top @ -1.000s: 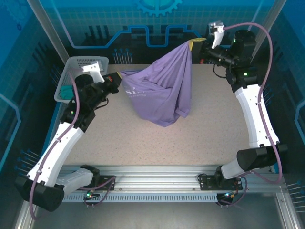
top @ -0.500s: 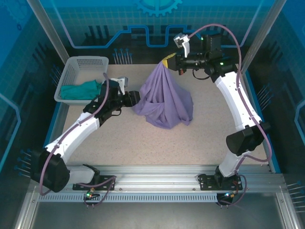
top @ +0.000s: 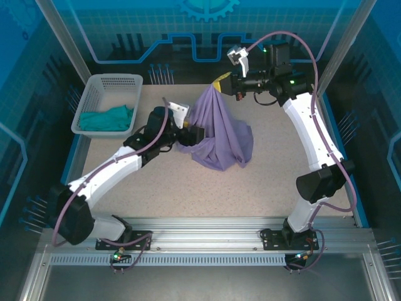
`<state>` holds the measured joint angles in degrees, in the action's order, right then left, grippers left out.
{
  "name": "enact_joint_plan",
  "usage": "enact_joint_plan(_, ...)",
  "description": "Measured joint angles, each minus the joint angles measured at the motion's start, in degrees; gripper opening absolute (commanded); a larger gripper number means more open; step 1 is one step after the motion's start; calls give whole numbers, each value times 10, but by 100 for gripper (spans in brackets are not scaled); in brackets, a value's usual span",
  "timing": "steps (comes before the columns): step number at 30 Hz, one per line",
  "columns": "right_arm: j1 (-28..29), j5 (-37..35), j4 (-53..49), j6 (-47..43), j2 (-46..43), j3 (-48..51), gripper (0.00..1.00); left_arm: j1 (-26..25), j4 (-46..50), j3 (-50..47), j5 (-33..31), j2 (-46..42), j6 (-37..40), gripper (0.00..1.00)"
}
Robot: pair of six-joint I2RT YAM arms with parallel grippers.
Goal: Fold the inside-out t-shirt
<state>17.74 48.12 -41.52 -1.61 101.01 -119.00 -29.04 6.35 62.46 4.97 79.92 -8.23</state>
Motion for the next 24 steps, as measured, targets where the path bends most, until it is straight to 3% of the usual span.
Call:
enact_joint_plan(1, 0, 2, -2, -2, 0, 0, 0, 0, 0, 7, -1, 11, 3, 59)
enact_joint_plan(6, 0, 2, -18, -17, 7, -4, 0, 0, 8, 44, 13, 52, 21, 1)
enact_joint_plan(10, 0, -51, -44, -26, 37, -43, 0, 0, 13, 56, 54, 54, 16, 0)
enact_joint_plan(13, 0, -145, -71, -24, 81, -96, 22, 0, 10, 54, 96, 43, -38, 0)
enact_joint_plan(18, -2, -329, -134, -33, 192, -209, 37, 0, -20, 22, 136, -14, -183, 0)
enact_joint_plan(20, -2, -363, -130, -33, 185, -152, 47, 0, -24, 18, 138, -32, -216, 0)
enact_joint_plan(24, 7, -384, -60, -25, 38, 165, 58, 0, -24, 10, 132, -53, -237, 0)
